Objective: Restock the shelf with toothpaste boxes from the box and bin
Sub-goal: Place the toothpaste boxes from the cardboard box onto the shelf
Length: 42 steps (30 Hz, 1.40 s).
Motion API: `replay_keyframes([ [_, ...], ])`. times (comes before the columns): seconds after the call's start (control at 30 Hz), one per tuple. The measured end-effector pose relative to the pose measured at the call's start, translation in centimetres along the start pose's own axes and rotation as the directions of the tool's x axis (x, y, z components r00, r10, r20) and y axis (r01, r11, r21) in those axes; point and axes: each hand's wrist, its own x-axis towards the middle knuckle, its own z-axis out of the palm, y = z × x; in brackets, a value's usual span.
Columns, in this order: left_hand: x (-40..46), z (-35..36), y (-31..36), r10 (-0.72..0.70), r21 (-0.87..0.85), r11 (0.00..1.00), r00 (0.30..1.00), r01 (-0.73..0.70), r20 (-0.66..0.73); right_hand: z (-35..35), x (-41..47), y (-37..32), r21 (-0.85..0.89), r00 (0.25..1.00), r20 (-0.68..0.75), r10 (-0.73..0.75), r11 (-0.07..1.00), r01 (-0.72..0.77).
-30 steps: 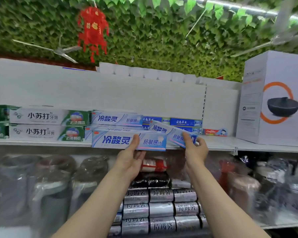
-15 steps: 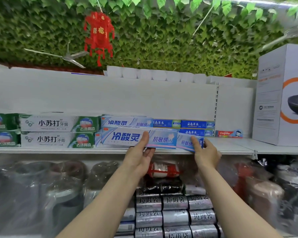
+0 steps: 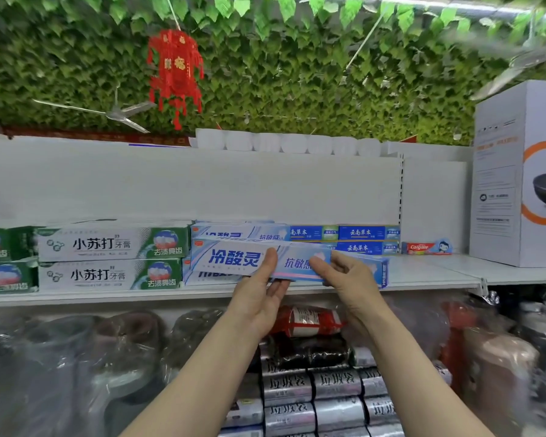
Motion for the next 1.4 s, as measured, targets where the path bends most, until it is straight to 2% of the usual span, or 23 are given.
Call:
replay_keyframes([
  [0.17, 0.6, -1.5, 1.4, 0.020, 0.273, 0.962, 1.000, -0.019, 0.001, 0.8, 1.9, 0.6, 0.137, 0.996, -0.085, -0.003, 0.990, 0.015],
  [0.23, 0.6, -1.9, 2.3, 0.065, 0.400, 0.914, 0.998, -0.065, 0.012, 1.2, 2.9, 0.8, 0.130, 0.994, -0.108, -0.007, 0.991, 0.021],
  [0.37, 0.4, -2.4, 3.8, 0.215, 0.519, 0.836, 0.977, -0.179, -0.010, 2.2, 5.2, 1.4, 0.063, 0.994, -0.103, -0.044, 0.997, 0.051],
  [0.47, 0.8, -3.1, 4.8, 0.400, 0.698, 0.669, 0.915, -0.254, -0.051, 3.5, 6.7, 1.8, 0.054, 0.996, -0.086, -0.037, 0.998, 0.041],
  [0.6, 1.2, -4.0, 6.3, 0.565, 0.873, 0.368, 0.823, -0.321, 0.064, 4.7, 8.8, 2.6, 0.069, 0.995, -0.094, -0.029, 0.997, 0.035],
  [0.67, 2.1, -4.8, 6.7, 0.599, 0.911, 0.217, 0.785, -0.351, 0.160, 5.0, 9.6, 3.3, 0.005, 0.994, -0.107, -0.034, 0.999, 0.035],
  [0.77, 3.2, -5.7, 6.7, 0.582, 0.944, 0.021, 0.772, -0.328, 0.255, 5.4, 10.1, 4.2, -0.182, 0.988, -0.145, -0.044, 0.983, 0.017],
  [0.87, 3.7, -6.2, 6.2, 0.579, 0.943, -0.124, 0.749, -0.308, 0.321, 5.8, 8.9, 4.1, -0.312, 0.951, -0.261, -0.168, 0.947, 0.081],
  [0.93, 4.0, -6.5, 5.9, 0.581, 0.939, -0.177, 0.739, -0.295, 0.342, 6.1, 7.4, 3.9, -0.295, 0.902, -0.317, -0.293, 0.935, 0.199],
  [1.0, 4.3, -6.4, 5.7, 0.584, 0.937, -0.213, 0.733, -0.277, 0.349, 6.6, 6.4, 3.9, -0.328, 0.886, -0.302, -0.350, 0.911, 0.249],
  [1.2, 5.5, -5.8, 5.3, 0.584, 0.935, -0.279, 0.734, -0.219, 0.346, 7.2, 5.7, 4.2, -0.390, 0.862, -0.305, -0.405, 0.879, 0.275],
  [1.4, 5.9, -5.3, 5.5, 0.597, 0.933, -0.318, 0.729, -0.166, 0.333, 8.1, 5.7, 4.4, -0.412, 0.922, -0.215, -0.323, 0.885, 0.214],
])
